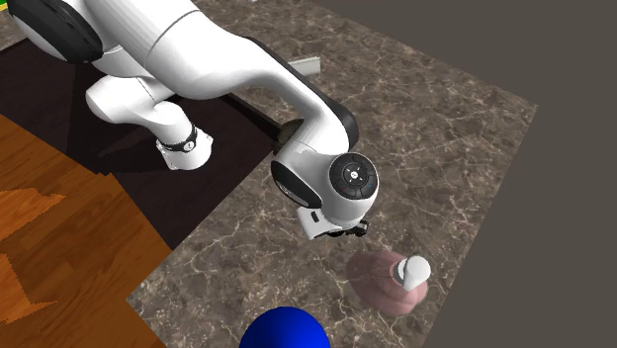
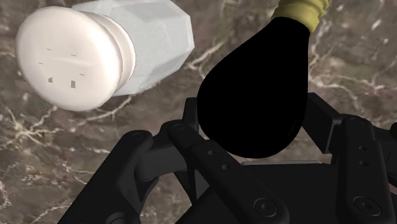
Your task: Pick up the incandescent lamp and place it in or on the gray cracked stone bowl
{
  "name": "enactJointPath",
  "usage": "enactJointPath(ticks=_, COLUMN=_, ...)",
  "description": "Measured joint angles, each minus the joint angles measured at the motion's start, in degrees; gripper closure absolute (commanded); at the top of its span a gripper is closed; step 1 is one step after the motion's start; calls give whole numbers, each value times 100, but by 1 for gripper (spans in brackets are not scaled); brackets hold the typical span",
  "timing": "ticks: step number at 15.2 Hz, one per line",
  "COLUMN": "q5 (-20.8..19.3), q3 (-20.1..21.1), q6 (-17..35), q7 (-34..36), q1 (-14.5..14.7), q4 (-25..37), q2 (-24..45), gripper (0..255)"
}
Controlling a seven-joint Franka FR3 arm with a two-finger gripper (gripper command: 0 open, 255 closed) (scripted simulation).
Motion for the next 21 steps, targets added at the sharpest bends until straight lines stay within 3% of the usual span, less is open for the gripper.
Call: enactJointPath(ticks=21, q5=132, q3=37, q6=-1224, q7=-32, q1=-47, q4=649, q2=-589, gripper=255)
